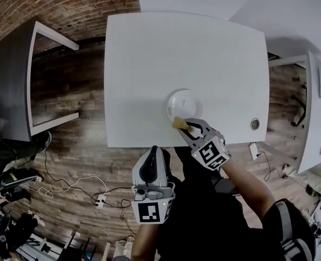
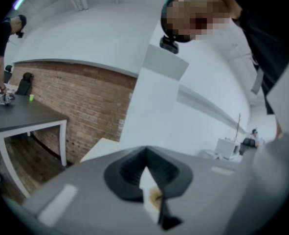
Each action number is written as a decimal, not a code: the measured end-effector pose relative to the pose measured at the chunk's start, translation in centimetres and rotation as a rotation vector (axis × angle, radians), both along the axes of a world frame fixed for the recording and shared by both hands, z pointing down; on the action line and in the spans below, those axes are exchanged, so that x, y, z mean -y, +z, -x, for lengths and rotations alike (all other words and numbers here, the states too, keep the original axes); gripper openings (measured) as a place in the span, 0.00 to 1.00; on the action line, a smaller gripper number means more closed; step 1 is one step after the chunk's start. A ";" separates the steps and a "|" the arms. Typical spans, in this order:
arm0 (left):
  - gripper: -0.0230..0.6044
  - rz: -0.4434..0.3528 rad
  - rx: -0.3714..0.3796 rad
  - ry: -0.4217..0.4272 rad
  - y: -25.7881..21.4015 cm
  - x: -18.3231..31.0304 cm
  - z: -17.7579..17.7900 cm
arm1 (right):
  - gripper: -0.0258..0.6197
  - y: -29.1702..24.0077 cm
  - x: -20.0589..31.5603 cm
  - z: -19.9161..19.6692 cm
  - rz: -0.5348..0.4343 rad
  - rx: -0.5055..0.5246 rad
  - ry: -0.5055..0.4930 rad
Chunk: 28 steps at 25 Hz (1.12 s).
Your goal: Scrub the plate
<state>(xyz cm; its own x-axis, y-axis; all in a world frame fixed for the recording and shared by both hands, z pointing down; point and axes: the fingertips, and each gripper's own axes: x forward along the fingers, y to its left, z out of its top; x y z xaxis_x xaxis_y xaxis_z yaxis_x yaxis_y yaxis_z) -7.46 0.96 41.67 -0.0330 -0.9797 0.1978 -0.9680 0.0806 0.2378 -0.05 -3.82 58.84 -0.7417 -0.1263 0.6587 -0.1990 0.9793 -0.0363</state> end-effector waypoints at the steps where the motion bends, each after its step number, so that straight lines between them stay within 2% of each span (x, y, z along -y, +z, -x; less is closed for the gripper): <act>1: 0.04 0.002 -0.002 -0.001 0.2 0.1 0.1 | 0.16 0.3 0.0 0.1 0.003 -0.007 -0.008; 10: 0.04 -0.001 -0.017 -0.018 0.6 0.6 0.4 | 0.16 2.8 0.1 1.2 0.030 -0.047 -0.054; 19: 0.04 0.029 -0.046 -0.025 1.4 0.6 0.1 | 0.16 4.6 0.9 1.8 0.047 -0.079 -0.089; 28: 0.04 0.024 -0.047 -0.029 1.5 0.9 0.4 | 0.16 5.0 2.7 2.5 0.043 -0.087 -0.067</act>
<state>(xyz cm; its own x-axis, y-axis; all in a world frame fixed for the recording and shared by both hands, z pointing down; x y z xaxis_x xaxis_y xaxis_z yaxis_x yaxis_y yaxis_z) -7.90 0.01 43.14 -0.0510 -0.9735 0.2228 -0.9530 0.1141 0.2807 -2.54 -6.56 63.87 -0.6875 -0.0490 0.7245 -0.1374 0.9885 -0.0636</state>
